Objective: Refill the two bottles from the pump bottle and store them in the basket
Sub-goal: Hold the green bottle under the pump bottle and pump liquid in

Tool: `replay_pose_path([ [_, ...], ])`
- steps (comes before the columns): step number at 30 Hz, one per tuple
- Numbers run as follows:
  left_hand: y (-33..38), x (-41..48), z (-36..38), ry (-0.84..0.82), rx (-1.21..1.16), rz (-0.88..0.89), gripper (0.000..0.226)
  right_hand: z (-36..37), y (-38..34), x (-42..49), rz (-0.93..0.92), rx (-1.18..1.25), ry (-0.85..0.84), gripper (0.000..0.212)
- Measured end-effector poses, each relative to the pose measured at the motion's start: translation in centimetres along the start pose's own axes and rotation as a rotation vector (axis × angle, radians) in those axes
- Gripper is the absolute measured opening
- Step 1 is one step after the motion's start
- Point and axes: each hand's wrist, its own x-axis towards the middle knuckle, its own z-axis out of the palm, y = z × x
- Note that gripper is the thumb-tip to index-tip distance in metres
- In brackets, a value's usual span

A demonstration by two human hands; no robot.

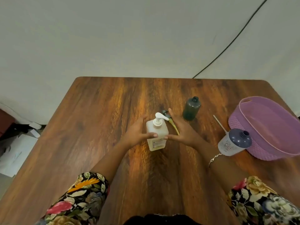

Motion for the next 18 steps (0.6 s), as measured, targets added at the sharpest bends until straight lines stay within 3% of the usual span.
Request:
replay_pose_path([
  [6,0.1,0.2,0.8,-0.037,0.03,0.059,0.084,1.3,0.0,0.8,0.021,0.012,-0.044,0.096],
  [10,-0.1,0.2,1.2,-0.003,0.004,0.069,0.074,1.8,-0.2,1.0,0.019,0.093,-0.046,0.082],
  [18,-0.1,0.0,1.6,0.048,-0.035,0.068,0.069,2.0,-0.6,0.7,0.035,0.183,-0.008,0.075],
])
